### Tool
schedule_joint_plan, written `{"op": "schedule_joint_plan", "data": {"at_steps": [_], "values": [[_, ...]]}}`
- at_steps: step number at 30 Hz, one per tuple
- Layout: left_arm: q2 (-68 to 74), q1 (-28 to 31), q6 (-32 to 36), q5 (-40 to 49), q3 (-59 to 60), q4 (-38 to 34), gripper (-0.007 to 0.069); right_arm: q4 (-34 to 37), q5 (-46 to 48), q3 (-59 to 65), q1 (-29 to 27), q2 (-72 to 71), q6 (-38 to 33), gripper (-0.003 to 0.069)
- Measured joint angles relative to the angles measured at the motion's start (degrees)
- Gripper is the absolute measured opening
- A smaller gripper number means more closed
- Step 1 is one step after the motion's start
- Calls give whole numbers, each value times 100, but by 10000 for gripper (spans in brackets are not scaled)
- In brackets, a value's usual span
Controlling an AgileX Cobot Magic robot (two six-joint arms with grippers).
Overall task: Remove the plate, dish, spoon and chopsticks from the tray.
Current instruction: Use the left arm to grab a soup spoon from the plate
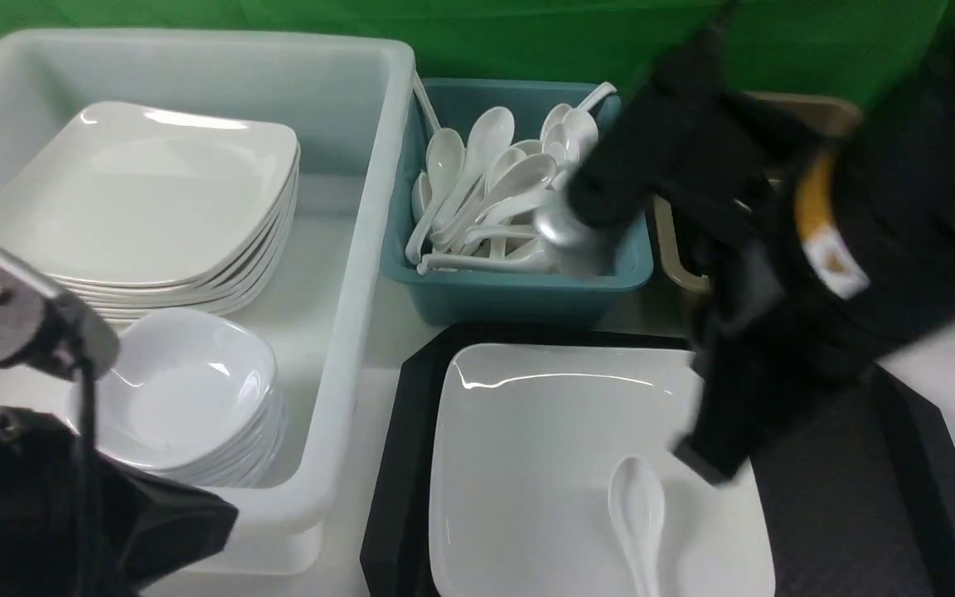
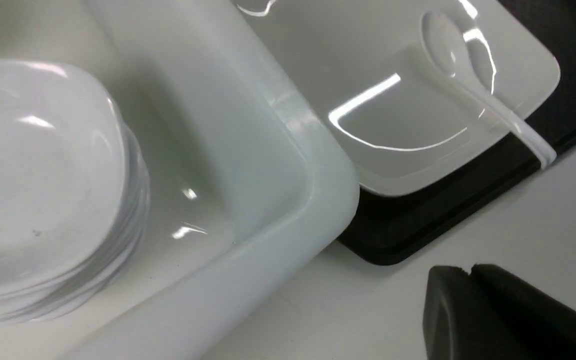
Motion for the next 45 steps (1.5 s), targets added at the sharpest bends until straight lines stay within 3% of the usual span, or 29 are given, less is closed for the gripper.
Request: {"op": "schedule_joint_plan", "data": {"at_steps": [3, 5, 11, 14, 17, 18, 20, 21, 29, 33, 36, 42, 45], "values": [[346, 0, 178, -118, 0, -175, 18, -53, -6, 816, 0, -768, 540, 115], [984, 0, 790, -194, -99, -600, 18, -76, -24, 1629, 0, -1731, 1233, 116], [2696, -450, 974, -454, -805, -1287, 18, -89, -52, 2446, 0, -3195, 1821, 120], [3343, -1074, 534, -515, -1316, -1066, 11, -89, -52, 2544, 0, -3565, 1851, 121], [4252, -2123, -786, -392, -2197, -104, 8, -96, -52, 2566, 0, -3977, 1786, 122], [4307, -2123, -972, -367, -2252, -104, 9, -96, -52, 2566, 0, -3993, 1780, 122], [5096, -2677, -2040, 153, -3052, 600, 31, -102, -57, 2566, 0, -4116, 1640, 125], [5096, -2698, -2040, 188, -3052, 628, 34, -102, -57, 2566, 0, -4122, 1604, 125], [6632, -2815, -2724, 856, -4603, 517, 291, -109, -72, 2570, 0, -4151, 1018, 136], [7245, -2806, -2993, 825, -5039, 573, 475, -109, -72, 2573, 0, -4156, 628, 141], [7494, -2806, -2998, 806, -5087, 780, 515, -104, -72, 2573, 0, -4156, 460, 143], [7711, -2801, -3012, 905, -5157, 1130, 479, -92, -78, 2573, 0, -4156, 184, 143], [7737, -2801, -3012, 950, -5192, 1244, 377, -86, -78, 2573, 0, -4156, 140, 143]]}}
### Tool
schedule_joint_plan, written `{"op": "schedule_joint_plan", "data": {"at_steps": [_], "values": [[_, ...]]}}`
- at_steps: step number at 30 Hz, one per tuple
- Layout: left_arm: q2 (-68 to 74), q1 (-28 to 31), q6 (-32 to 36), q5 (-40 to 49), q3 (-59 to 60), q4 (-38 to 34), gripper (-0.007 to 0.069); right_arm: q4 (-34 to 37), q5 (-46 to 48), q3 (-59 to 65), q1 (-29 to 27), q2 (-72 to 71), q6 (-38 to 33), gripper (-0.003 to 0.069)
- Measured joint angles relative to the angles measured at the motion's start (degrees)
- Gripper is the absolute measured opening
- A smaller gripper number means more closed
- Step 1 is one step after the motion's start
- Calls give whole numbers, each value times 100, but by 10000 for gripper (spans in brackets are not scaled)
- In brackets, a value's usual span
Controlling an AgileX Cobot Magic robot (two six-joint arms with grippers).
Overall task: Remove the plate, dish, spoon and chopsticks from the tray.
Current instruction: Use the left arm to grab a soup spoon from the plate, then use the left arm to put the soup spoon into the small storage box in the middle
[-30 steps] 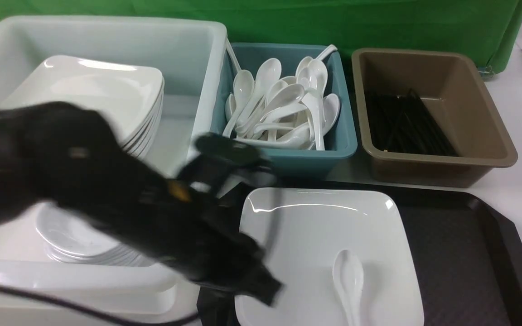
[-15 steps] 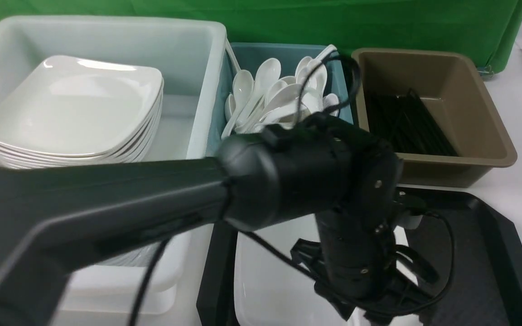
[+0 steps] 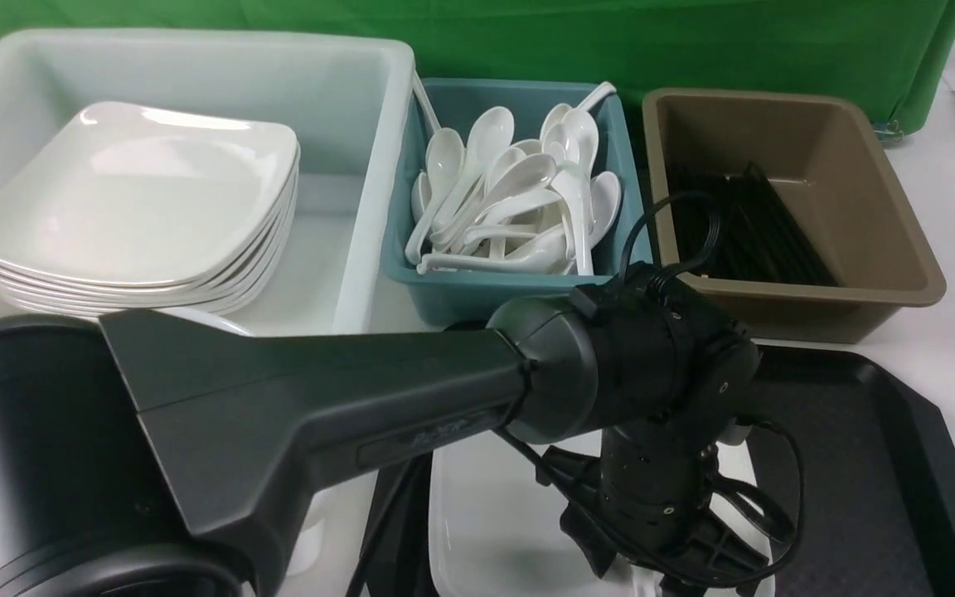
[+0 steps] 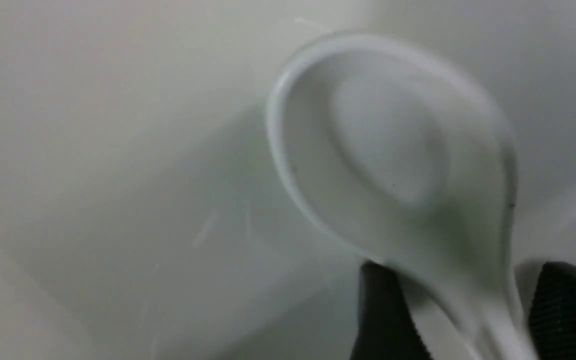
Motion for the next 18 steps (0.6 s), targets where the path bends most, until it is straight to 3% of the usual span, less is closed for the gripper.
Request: {"op": "schedule_joint_plan", "data": {"at_steps": [2, 3, 4, 5, 10, 13, 18], "values": [[4, 0, 8, 4, 0, 0, 309, 0, 0, 0, 0, 0, 0, 143], [4, 5, 77, 23, 0, 36, 211, 0, 0, 0, 0, 0, -13, 143], [4, 5, 91, 23, 0, 36, 197, 0, 0, 0, 0, 0, -18, 143], [4, 5, 198, 45, 0, 36, 127, 0, 0, 0, 0, 0, -19, 145], [-149, -1, 393, 135, -71, 221, 133, 0, 0, 0, 0, 0, -19, 154], [-547, 39, 428, 130, -371, 746, 133, 0, 0, 0, 0, 0, 22, 160], [-1090, 785, 603, -690, -1151, 1531, 133, 0, -61, 0, 0, 0, 253, 168]]}}
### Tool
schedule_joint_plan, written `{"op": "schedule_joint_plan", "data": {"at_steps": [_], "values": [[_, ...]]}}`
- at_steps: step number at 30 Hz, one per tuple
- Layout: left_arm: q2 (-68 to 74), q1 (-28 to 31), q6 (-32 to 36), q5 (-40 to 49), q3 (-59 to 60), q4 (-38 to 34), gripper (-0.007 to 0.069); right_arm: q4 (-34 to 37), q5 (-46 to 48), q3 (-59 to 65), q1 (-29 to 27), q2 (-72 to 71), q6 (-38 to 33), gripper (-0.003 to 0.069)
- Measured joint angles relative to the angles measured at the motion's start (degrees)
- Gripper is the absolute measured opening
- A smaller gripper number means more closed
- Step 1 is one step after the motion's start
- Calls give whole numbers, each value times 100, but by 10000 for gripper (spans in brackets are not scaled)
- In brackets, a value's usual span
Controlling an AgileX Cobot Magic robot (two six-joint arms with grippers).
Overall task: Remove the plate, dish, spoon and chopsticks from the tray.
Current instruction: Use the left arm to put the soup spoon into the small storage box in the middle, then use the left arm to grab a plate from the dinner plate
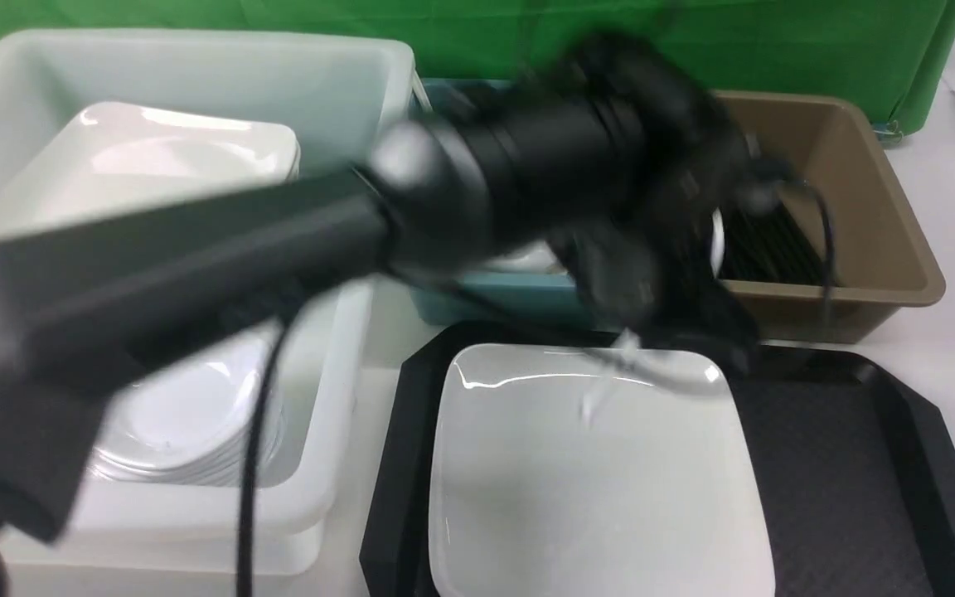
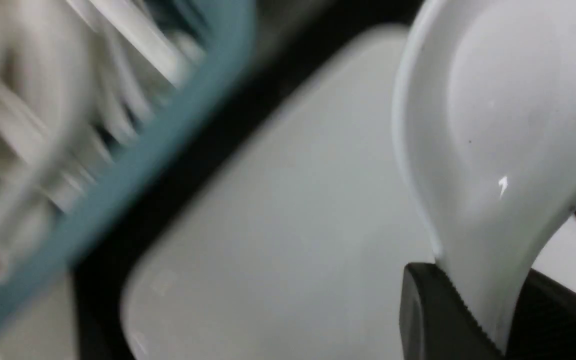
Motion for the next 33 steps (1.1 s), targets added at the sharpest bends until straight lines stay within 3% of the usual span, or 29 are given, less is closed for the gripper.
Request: {"op": "schedule_joint_plan", "data": {"at_steps": [2, 7, 12, 16, 21, 24, 25, 27, 31, 33], "values": [[8, 351, 110, -444, -159, -37, 133, 0, 0, 0, 0, 0, 82, 169], [502, 1651, 816, -2465, -443, -939, 133, 0, -24, 0, 0, 0, 446, 174], [1053, 2259, 1257, -3560, -454, -1373, 170, 0, -37, 0, 0, 0, 771, 175], [1258, 2443, 1258, -3635, -454, -1404, 329, 0, -41, 0, 0, 0, 925, 175], [1016, 2406, 1258, -3065, -448, -1455, 544, 0, -41, 0, 0, 0, 971, 180], [529, 2376, 1317, -2198, -448, -1455, 571, 0, -41, 0, 0, 0, 971, 181], [492, 2363, 1341, -2122, -448, -1455, 564, 0, -41, 0, 0, 0, 971, 181], [49, 2312, 1806, -1152, -418, -1448, 478, 0, -41, 0, 0, 0, 957, 185], [-729, 1951, 3086, -54, 338, -1722, 162, 5, -41, 0, 0, 0, 852, 191], [-912, 1768, 3520, 118, 776, -1846, 90, 5, -41, 0, 0, 0, 815, 192]]}}
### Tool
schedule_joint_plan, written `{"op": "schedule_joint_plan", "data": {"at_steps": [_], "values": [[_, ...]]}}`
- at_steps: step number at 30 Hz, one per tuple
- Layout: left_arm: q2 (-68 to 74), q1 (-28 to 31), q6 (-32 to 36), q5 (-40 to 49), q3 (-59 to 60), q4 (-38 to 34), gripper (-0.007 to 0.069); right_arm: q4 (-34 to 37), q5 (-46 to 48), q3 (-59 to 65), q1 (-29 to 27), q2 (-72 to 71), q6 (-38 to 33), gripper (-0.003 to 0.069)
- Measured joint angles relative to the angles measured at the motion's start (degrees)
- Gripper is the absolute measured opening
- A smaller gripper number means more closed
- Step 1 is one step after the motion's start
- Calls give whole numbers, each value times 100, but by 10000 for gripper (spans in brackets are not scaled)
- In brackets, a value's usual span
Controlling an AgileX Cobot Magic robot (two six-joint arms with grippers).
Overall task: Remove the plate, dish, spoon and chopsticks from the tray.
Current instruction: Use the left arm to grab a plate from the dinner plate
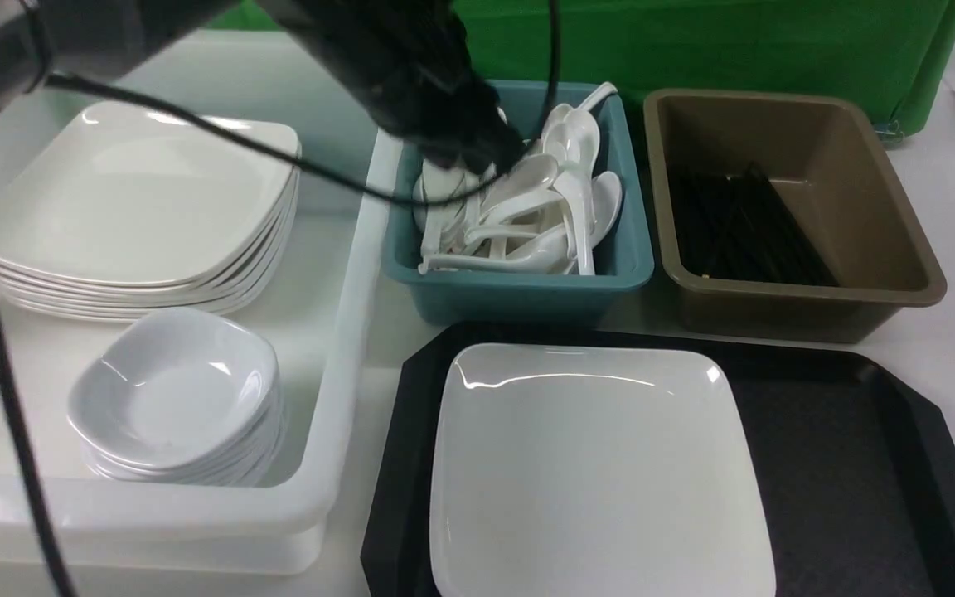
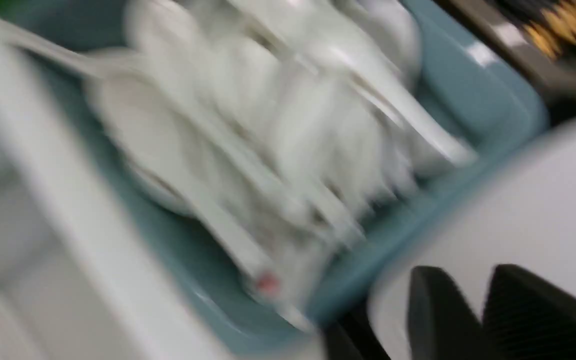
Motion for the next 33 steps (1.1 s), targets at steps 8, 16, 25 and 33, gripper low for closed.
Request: {"op": "schedule_joint_plan", "data": {"at_steps": [8, 16, 25, 33], "values": [[-1893, -1647, 1934, -1595, 3960, 646, 24, 0, 0, 0, 0, 0, -126, 195], [-2055, -2154, 2983, -2405, 5387, 812, 231, 0, 0, 0, 0, 0, -140, 196], [-1642, -2078, 3042, -2856, 5411, 1282, 468, 25, 0, 0, 0, 0, -121, 196], [-1070, -1834, 2858, -3313, 5411, 1716, 433, 128, 0, 0, 0, 0, -121, 196]]}}
